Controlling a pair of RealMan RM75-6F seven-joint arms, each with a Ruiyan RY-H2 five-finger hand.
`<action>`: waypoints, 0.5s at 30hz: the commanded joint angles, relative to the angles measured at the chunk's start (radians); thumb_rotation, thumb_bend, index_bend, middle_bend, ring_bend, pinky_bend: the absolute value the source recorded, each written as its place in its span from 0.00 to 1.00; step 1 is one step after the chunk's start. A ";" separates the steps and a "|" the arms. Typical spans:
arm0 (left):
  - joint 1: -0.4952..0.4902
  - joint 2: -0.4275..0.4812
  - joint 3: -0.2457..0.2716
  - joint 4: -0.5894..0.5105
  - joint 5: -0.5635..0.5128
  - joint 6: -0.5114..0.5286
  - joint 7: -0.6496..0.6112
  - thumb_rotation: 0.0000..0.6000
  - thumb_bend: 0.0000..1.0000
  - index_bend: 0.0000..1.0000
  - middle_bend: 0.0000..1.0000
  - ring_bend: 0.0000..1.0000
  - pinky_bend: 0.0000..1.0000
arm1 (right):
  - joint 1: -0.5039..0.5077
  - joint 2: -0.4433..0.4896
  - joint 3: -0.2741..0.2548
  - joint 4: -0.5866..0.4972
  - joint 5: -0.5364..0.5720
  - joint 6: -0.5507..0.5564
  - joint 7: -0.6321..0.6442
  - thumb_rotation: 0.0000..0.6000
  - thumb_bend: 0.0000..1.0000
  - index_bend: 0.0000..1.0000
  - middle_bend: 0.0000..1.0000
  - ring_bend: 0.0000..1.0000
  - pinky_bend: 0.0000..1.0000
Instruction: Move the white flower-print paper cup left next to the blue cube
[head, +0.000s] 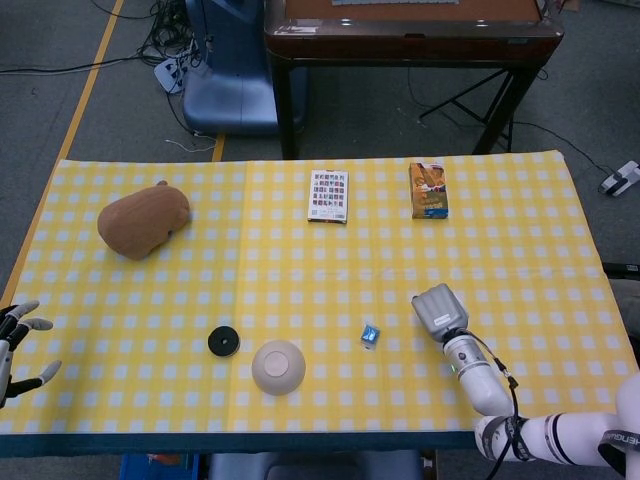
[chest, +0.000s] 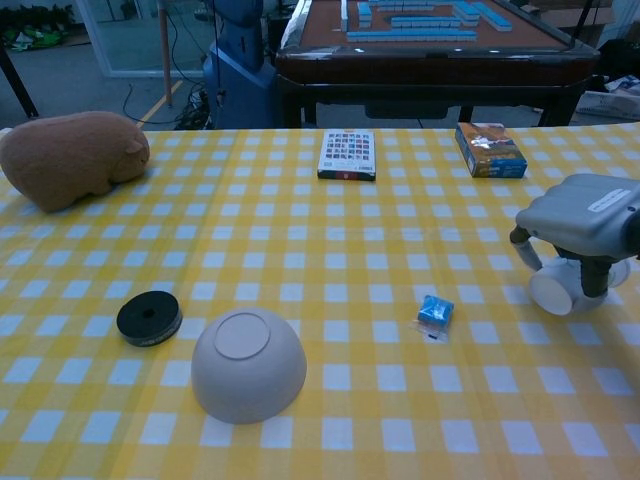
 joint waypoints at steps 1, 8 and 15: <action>0.000 0.000 0.000 0.000 0.000 0.000 -0.002 1.00 0.21 0.45 0.19 0.14 0.45 | -0.005 0.007 0.004 -0.008 -0.005 0.001 0.021 1.00 0.09 0.52 1.00 0.99 1.00; 0.001 0.001 0.000 0.000 -0.001 -0.001 -0.003 1.00 0.21 0.45 0.19 0.14 0.45 | -0.033 0.093 0.069 -0.113 -0.024 -0.011 0.197 1.00 0.09 0.54 1.00 0.99 1.00; 0.001 0.003 0.000 -0.002 -0.001 -0.001 -0.004 1.00 0.21 0.45 0.19 0.14 0.45 | -0.088 0.167 0.149 -0.182 -0.134 -0.062 0.497 1.00 0.09 0.54 1.00 0.99 1.00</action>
